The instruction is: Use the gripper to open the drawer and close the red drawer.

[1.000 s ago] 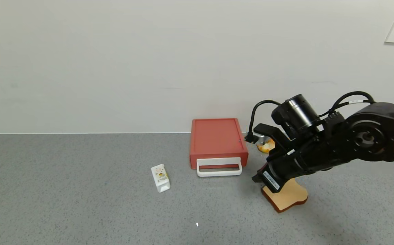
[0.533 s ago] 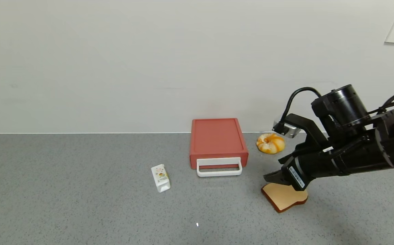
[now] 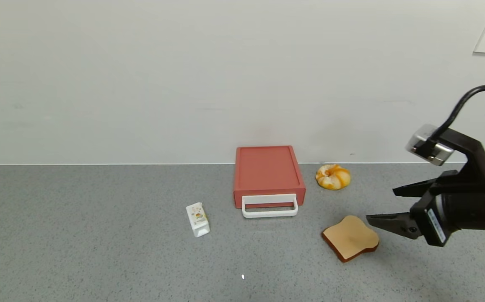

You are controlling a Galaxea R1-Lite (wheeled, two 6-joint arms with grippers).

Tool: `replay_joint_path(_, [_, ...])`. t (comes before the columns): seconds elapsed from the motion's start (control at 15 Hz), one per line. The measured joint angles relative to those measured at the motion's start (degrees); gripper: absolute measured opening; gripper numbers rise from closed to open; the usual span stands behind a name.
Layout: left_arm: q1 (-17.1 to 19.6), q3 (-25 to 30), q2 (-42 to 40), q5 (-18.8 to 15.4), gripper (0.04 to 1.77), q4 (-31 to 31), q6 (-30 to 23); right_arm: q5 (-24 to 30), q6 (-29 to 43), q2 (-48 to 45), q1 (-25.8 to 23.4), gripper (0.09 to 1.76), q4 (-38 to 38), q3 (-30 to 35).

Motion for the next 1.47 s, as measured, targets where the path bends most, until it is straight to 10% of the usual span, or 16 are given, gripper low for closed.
replay_joint_path(0.73, [0.00, 0.00, 0.00, -0.01, 1.72, -0.02, -0.01, -2.79, 8.14, -29.68, -1.76, 1.67, 0.20, 12.12])
replay_joint_path(1.47, [0.00, 0.00, 0.00, 0.10, 1.72, 0.00, 0.00, -16.69, 11.70, -53.44, -10.06, 1.70, 5.51, 18.49])
